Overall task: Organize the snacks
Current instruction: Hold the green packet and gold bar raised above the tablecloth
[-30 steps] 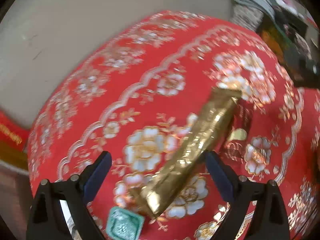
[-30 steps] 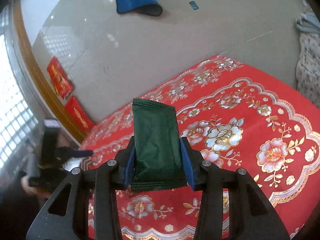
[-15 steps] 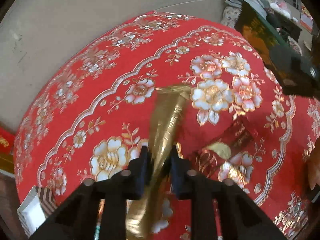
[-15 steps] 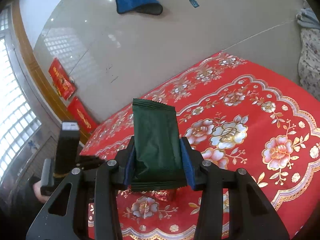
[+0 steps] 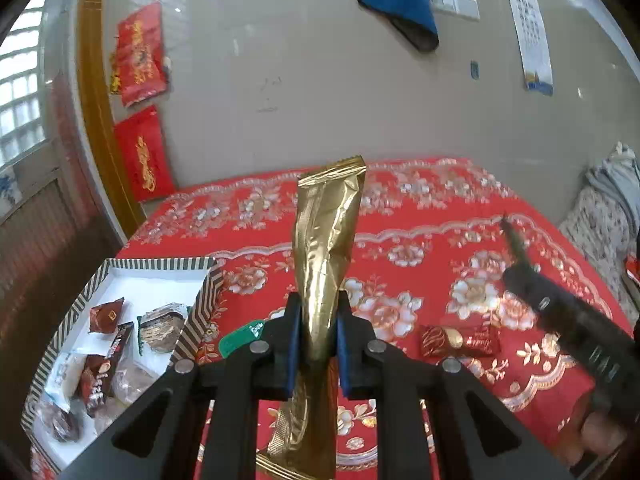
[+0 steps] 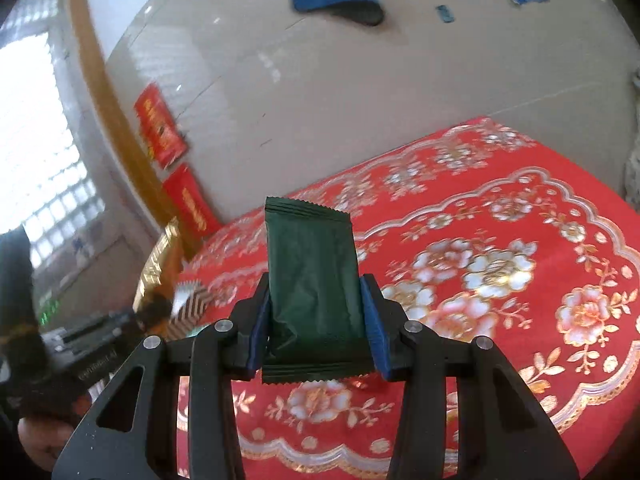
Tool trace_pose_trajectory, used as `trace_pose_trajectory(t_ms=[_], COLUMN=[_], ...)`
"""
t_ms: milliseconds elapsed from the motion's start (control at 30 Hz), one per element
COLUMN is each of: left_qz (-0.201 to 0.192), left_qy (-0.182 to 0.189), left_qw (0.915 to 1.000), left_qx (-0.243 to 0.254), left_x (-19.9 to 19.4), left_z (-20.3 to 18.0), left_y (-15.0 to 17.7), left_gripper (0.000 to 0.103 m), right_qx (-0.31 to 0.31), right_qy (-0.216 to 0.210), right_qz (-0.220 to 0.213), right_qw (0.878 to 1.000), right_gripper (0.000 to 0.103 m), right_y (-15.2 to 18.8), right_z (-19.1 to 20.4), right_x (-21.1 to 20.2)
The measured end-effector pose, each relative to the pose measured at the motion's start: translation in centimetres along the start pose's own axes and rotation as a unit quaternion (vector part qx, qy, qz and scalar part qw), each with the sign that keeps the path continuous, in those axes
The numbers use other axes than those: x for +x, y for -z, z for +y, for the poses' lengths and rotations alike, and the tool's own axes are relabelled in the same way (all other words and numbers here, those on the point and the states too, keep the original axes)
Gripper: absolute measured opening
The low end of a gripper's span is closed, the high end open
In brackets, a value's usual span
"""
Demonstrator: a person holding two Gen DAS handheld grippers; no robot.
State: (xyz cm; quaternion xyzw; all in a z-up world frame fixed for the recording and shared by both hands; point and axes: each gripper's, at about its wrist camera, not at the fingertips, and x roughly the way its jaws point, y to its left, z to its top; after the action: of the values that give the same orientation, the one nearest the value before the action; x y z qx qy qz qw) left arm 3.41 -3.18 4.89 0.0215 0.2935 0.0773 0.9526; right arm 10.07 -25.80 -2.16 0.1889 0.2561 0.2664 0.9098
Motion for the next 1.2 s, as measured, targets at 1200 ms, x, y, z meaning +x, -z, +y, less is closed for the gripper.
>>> trace_pose_trajectory(t_ms=[1200], left_qz=[0.024], left_qy=[0.061], left_qw=[0.9972], left_qx=[-0.036], left_x=[2.5], left_z=[1.8], left_y=[1.7], left_gripper=[0.017], right_qx=[-0.060], right_qy=[-0.003], right_qz=[-0.005], right_qw=[0.998], right_gripper=[0.041], right_y=[0.3], right_z=[2.1], right_x=[-0.3])
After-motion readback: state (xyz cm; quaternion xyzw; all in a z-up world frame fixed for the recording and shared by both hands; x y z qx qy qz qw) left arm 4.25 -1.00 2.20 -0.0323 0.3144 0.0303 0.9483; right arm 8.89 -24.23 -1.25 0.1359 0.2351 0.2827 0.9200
